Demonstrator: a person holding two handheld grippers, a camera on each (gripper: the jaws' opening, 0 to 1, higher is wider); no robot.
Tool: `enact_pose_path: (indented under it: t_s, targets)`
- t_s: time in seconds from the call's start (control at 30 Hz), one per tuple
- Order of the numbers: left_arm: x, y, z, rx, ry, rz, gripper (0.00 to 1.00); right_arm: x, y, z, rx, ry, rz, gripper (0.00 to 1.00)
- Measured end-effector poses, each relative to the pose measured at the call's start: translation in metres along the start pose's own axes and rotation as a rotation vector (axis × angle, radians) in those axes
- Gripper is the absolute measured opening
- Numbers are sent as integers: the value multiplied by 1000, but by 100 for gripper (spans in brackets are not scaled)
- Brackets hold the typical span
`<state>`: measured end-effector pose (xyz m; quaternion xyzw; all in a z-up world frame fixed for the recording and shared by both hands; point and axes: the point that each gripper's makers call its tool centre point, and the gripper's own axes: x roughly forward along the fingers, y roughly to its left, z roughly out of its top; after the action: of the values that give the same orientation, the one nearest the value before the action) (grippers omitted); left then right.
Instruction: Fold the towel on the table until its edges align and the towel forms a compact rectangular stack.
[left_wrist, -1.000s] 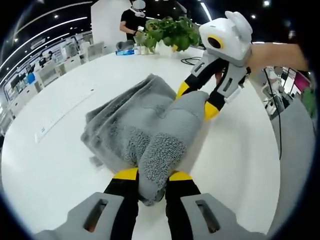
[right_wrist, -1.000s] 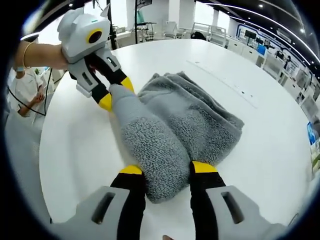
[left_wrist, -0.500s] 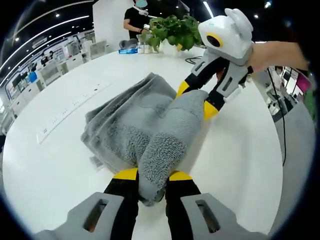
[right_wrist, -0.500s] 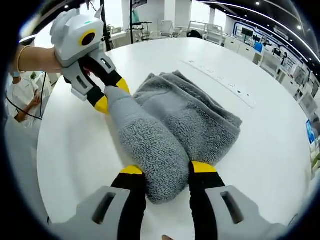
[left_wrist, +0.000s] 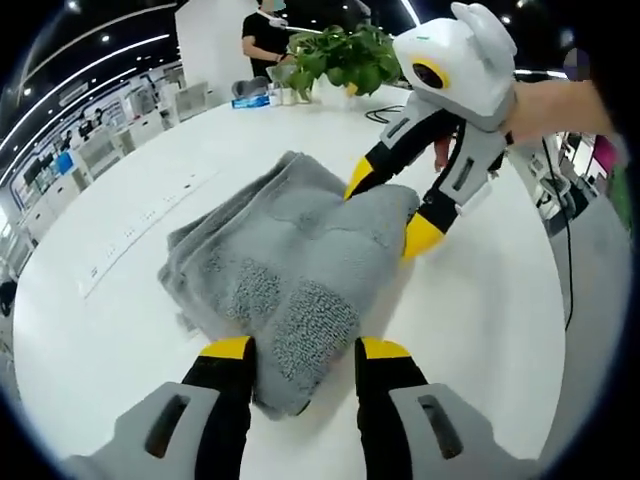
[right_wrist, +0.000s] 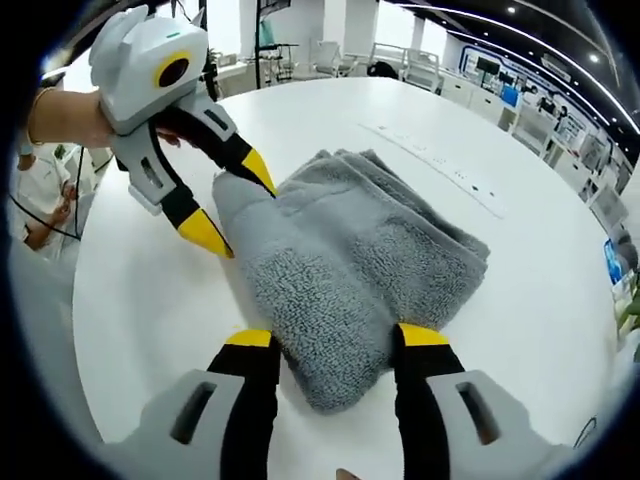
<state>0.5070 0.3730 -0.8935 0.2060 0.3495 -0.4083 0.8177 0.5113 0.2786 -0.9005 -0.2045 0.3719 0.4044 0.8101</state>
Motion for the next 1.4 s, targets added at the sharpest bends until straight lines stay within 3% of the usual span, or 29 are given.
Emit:
enact_pose_path:
  t_s: [0.07,0.3,0.47,0.57,0.73,1.0,1.4]
  targets:
    - [-4,-2,2,-9,-10,3,46,-4,4,3,34,-15,0,55]
    - [-34,-9,11,-51,-95,65,46,-27,14,9,84,-79,0,56]
    - [-56,-17,14,-66,-137,81,49,-41,20,3,81,-93,-7,57]
    - [-72,-16,18,-127,-200,118,52,-51,25,-1,107,-109,-10,57]
    - [-91,-22,14,-105,-195,131,55,-72,27,-6,91,-122,-12,57]
    - [-108,-30,12,-129,-199,163,59,-97,40,-12,147,-151,11,68]
    - [-131,-62,4,-136,-242,163,67,-128,62,-19,170,-212,2,72]
